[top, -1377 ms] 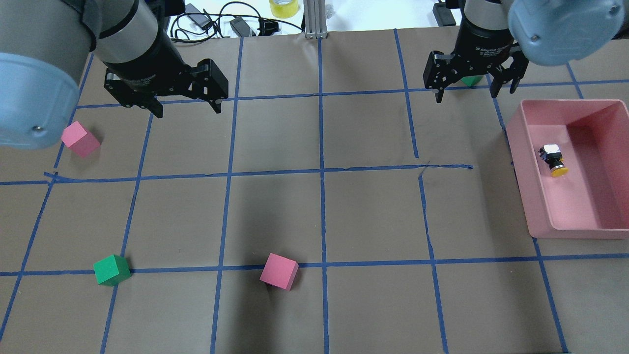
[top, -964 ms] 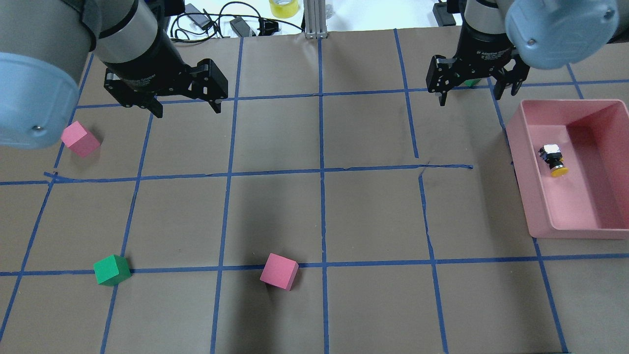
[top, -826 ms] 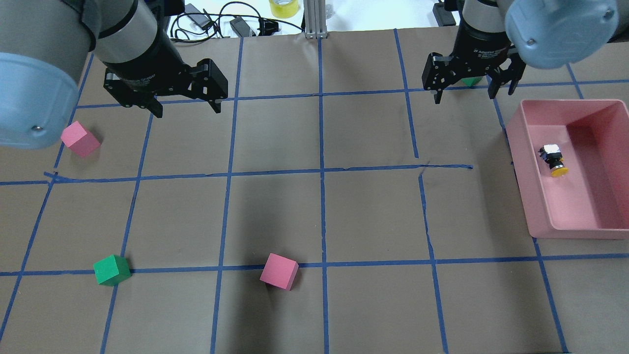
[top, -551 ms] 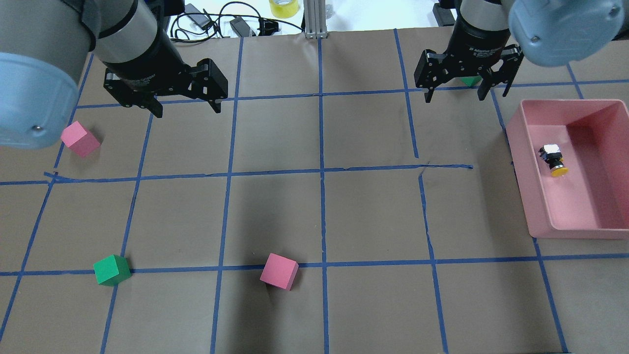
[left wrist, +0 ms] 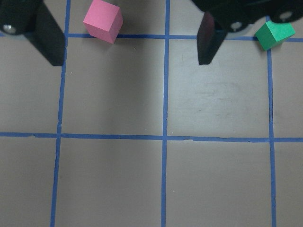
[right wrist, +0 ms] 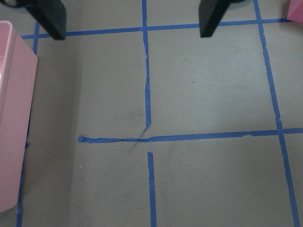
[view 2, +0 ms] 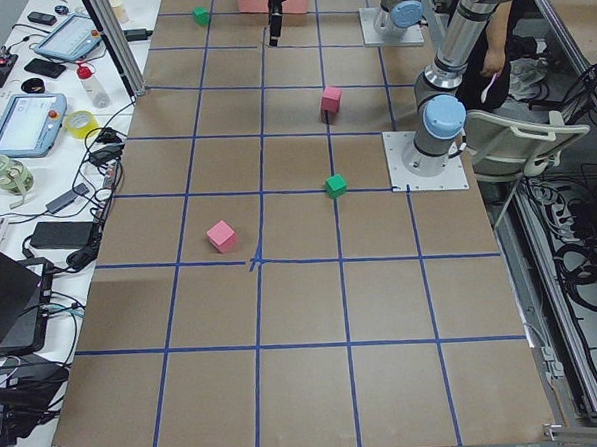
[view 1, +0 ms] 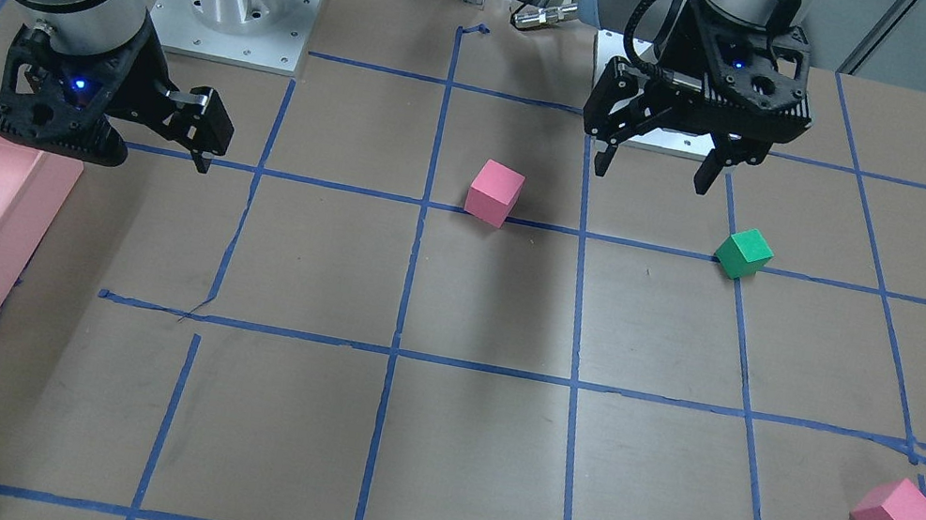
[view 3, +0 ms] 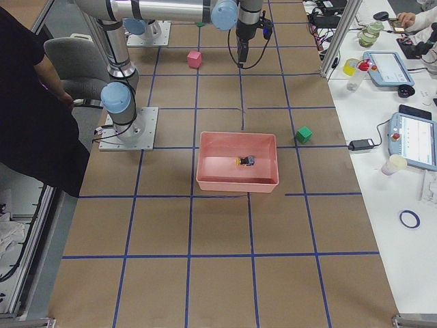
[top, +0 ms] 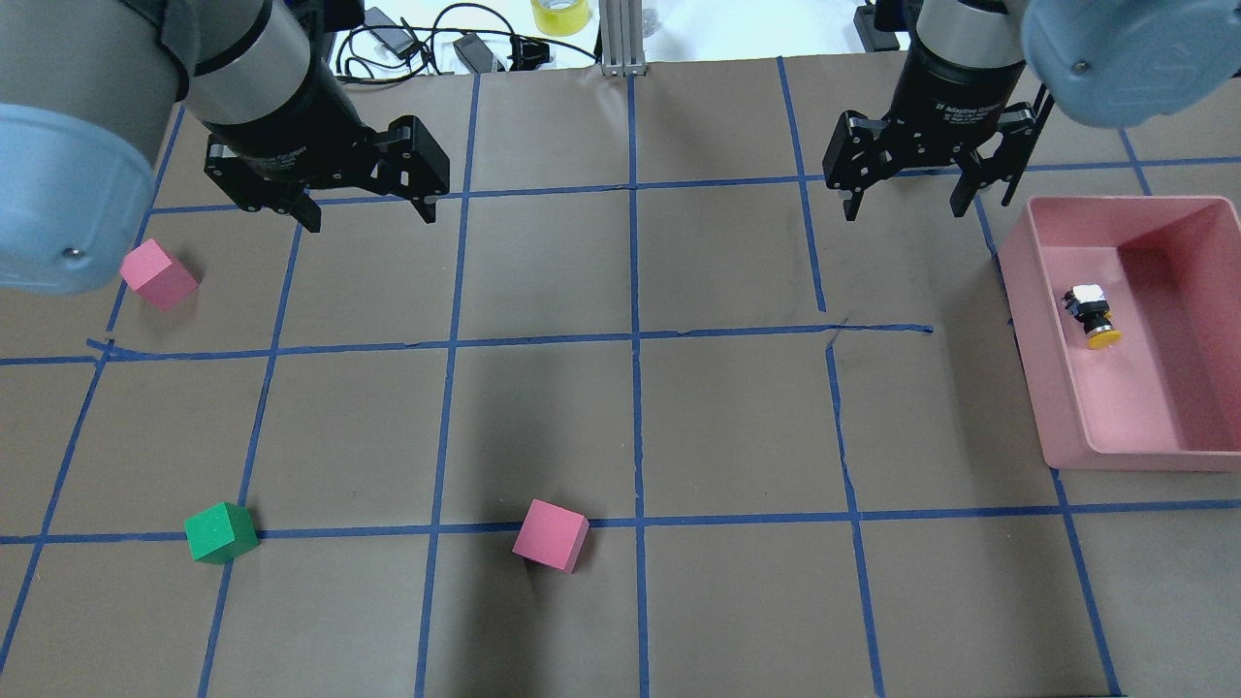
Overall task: Align button upright
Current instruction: 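Move the right gripper toward the pink tray, then lower the right gripper into the tray over the yellow-capped button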
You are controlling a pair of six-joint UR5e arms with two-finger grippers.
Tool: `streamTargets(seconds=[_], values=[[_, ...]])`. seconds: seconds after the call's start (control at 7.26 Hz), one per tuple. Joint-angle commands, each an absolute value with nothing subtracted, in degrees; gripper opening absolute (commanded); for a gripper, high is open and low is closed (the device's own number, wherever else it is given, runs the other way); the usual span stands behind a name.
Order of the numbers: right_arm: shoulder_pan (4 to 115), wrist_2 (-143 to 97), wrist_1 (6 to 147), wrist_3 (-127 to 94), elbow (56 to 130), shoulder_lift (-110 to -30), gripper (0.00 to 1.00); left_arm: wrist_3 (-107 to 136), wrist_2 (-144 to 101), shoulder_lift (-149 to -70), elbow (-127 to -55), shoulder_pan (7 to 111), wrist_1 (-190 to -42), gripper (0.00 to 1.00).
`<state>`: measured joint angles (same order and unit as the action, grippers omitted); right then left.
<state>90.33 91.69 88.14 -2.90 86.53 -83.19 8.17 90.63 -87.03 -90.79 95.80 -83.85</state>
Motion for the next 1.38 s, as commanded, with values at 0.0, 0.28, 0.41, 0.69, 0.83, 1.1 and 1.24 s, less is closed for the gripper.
streamTargets(seconds=[0.0, 0.28, 0.41, 0.69, 0.83, 1.1, 1.24], values=[[88.87, 92.11, 89.12, -4.29, 86.84, -82.53, 1.00, 8.17, 90.62, -87.01, -90.79, 95.80, -83.85, 1.00], [82.30, 93.78, 93.67, -3.79, 87.36, -80.53, 1.00, 8.17, 90.62, -87.01, -90.70, 95.71, -83.85, 1.00], [78.09, 93.52, 94.04, -3.52, 88.76, -80.25, 1.00, 8.17, 90.62, -87.01, -90.79, 95.71, -83.85, 1.00], [71.22, 92.72, 99.04, 8.87, 90.87, -78.41, 1.00, 8.17, 90.62, -87.10, -90.79, 95.71, -83.85, 1.00], [69.89, 93.07, 106.54, 10.88, 92.53, -77.62, 1.00, 8.17, 90.62, -87.01, -90.70, 95.71, -83.85, 1.00], [66.73, 92.73, 109.33, 14.31, 96.32, -77.34, 1.00, 8.17, 90.62, -87.01, -90.79, 95.71, -83.85, 1.00], [64.10, 92.72, 110.47, 15.46, 97.63, -76.04, 1.00, 8.17, 90.62, -87.01, -90.79, 95.71, -83.85, 1.00]])
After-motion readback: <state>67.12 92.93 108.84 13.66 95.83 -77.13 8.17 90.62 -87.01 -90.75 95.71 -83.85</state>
